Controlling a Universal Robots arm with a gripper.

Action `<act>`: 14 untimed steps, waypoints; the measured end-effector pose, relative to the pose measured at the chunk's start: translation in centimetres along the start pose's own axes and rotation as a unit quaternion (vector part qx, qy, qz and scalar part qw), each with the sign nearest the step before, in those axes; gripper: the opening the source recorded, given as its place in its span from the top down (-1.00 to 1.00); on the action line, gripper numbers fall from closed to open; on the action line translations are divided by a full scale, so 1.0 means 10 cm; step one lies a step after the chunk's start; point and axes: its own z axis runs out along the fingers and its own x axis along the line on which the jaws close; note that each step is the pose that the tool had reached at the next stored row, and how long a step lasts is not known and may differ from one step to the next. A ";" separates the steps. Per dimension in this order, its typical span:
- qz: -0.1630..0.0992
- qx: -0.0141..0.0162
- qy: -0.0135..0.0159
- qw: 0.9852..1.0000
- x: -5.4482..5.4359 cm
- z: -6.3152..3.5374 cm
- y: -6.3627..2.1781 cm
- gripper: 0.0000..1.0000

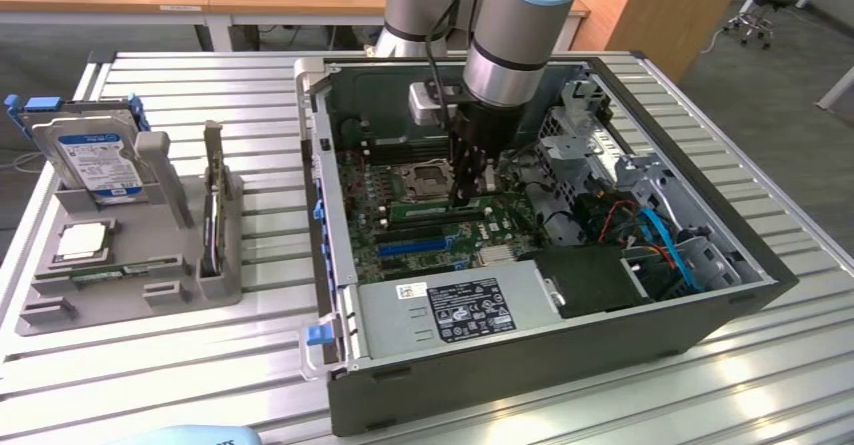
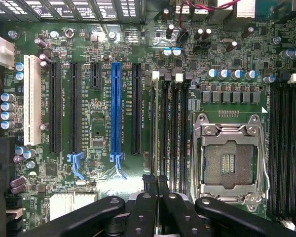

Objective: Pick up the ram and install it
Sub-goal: 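Insert the ram into the slot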

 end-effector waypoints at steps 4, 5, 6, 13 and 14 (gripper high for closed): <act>0.000 0.000 0.000 1.000 0.00 0.009 0.000 0.76; 0.000 0.000 0.000 1.000 0.00 0.010 0.000 0.76; 0.000 0.000 0.000 1.000 0.00 0.010 0.000 0.76; 0.000 0.000 0.000 1.000 -0.01 0.026 -0.001 0.76; 0.000 0.000 0.000 1.000 -0.01 0.027 -0.001 0.76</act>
